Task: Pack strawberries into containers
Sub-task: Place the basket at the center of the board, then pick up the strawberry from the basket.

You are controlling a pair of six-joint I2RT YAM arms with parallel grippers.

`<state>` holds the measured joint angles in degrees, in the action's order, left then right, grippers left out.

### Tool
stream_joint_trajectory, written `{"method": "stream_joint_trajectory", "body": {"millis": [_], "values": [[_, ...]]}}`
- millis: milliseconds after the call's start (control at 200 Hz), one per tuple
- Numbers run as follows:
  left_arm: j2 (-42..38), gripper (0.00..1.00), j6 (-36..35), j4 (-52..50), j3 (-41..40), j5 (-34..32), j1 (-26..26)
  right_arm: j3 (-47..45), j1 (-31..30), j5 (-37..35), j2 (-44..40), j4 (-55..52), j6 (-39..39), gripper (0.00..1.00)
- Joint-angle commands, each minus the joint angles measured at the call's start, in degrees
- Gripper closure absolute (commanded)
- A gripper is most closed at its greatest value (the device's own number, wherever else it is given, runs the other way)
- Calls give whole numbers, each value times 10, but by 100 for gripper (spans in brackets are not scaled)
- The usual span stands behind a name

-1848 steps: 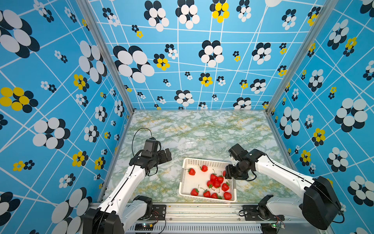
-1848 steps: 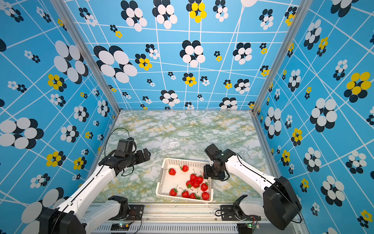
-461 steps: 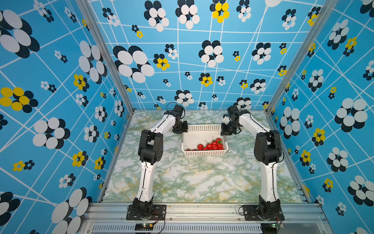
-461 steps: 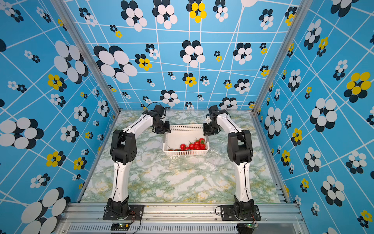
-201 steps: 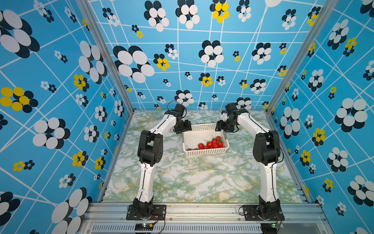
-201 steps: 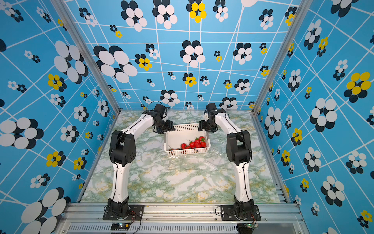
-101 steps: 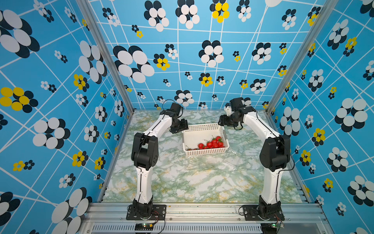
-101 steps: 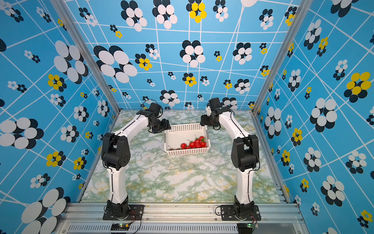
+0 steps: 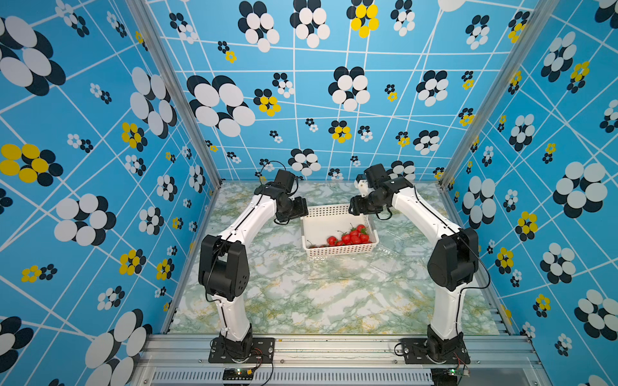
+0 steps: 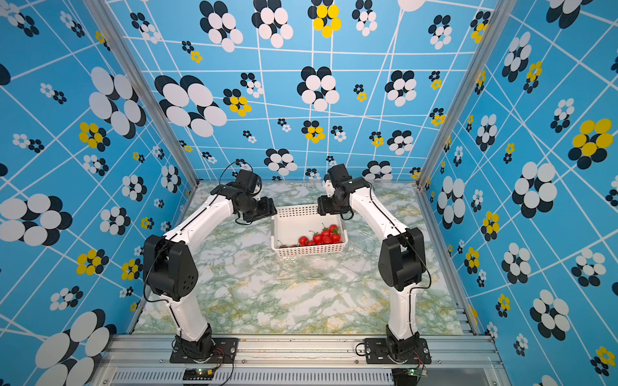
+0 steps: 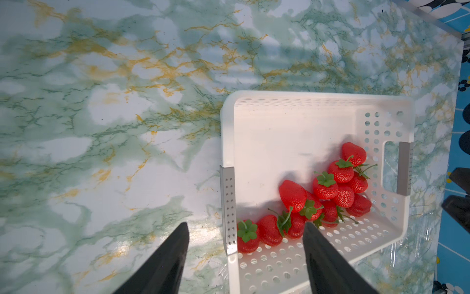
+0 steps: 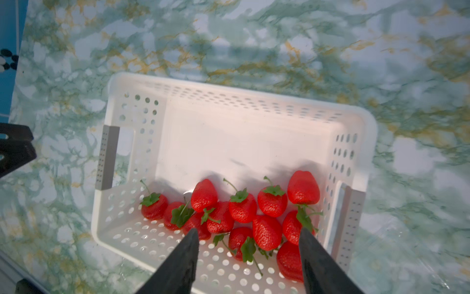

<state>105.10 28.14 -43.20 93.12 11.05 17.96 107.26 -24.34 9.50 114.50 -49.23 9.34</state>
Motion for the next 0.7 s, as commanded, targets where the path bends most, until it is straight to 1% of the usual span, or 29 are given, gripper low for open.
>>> {"method": "stream_joint_trajectory", "body": {"millis": [0, 160, 270, 340, 520, 695], "values": [[-28, 28, 8, 1, -20, -13, 11, -19, -16, -6, 19, -25, 5, 40], [-40, 28, 10, 8, -50, -14, 14, -38, -36, -7, 44, -20, 18, 47], [-45, 28, 11, 15, -66, -9, 14, -51, -39, -11, 57, -11, 24, 56], [-47, 28, 13, 21, -74, -3, 15, -53, -41, -10, 66, -12, 23, 58], [-55, 28, 19, 32, -90, 2, 19, -59, -47, -5, 79, -13, 19, 61], [-55, 28, 21, 32, -99, 6, 22, -57, -50, -11, 98, -16, 18, 60]]}}
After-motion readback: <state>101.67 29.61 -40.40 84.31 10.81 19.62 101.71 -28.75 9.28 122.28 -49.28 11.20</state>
